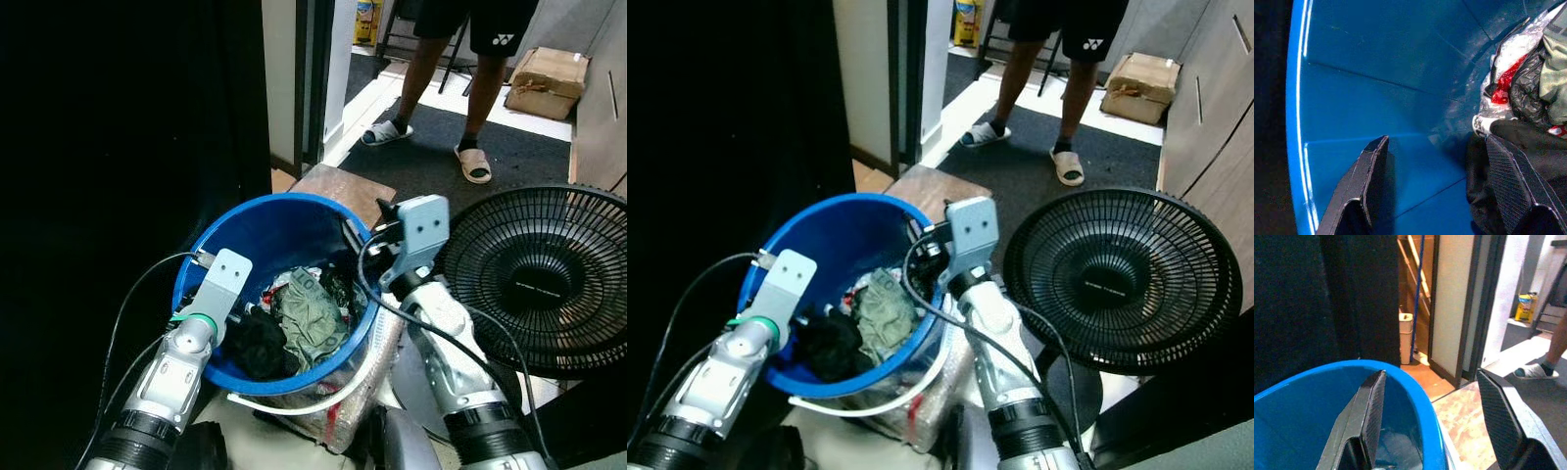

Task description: Clothes washing

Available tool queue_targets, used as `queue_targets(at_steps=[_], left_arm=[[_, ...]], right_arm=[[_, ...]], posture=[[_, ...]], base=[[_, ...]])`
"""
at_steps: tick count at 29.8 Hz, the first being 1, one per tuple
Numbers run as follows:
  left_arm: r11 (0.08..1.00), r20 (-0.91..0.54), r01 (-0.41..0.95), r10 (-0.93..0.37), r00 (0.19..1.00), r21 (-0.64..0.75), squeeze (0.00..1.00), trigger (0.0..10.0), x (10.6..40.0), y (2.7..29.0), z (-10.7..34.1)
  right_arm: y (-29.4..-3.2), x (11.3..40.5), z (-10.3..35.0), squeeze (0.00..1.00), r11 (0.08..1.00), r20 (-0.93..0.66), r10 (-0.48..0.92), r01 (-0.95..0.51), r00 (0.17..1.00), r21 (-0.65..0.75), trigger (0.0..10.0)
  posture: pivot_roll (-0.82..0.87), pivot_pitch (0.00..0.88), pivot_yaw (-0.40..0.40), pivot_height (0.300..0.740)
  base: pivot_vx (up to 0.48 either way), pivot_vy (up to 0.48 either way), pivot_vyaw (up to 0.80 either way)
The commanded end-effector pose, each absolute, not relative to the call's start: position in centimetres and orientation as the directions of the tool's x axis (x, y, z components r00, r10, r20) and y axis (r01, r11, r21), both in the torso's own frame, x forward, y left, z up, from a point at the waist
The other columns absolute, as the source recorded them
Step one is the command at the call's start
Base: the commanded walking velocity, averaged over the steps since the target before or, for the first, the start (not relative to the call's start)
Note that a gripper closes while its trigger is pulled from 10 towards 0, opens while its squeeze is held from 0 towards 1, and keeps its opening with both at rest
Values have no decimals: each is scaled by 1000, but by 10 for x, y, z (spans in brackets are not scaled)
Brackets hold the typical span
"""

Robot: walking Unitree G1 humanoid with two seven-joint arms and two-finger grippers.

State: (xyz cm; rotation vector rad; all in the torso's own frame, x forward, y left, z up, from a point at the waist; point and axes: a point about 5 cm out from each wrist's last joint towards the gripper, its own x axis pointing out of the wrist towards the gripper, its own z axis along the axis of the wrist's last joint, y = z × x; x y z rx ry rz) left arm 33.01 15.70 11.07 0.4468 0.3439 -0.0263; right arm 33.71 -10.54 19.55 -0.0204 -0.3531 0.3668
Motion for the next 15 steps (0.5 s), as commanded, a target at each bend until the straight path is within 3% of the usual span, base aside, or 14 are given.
queue_targets(at_steps=[1, 4, 15], left_arm=[[905, -358, 98, 63, 931, 414, 0, 10000, 327, 161, 102], [926, -356, 161, -31, 934, 342, 0, 10000, 324, 139, 109], [936, -318, 231, -141, 938, 266, 0, 10000, 322, 114, 129]], right_arm=[[-105, 336, 193, 0, 934, 327, 354, -352, 876, -67, 10000], [-94, 328, 184, 0, 904, 297, 427, -408, 854, -127, 10000], [-86, 310, 209, 0, 871, 380, 491, -454, 784, -188, 10000]], posture=[[90, 95, 8, 555], [87, 94, 13, 555], [86, 93, 13, 555]], base=[[0, 0, 0], [0, 0, 0], [0, 0, 0]])
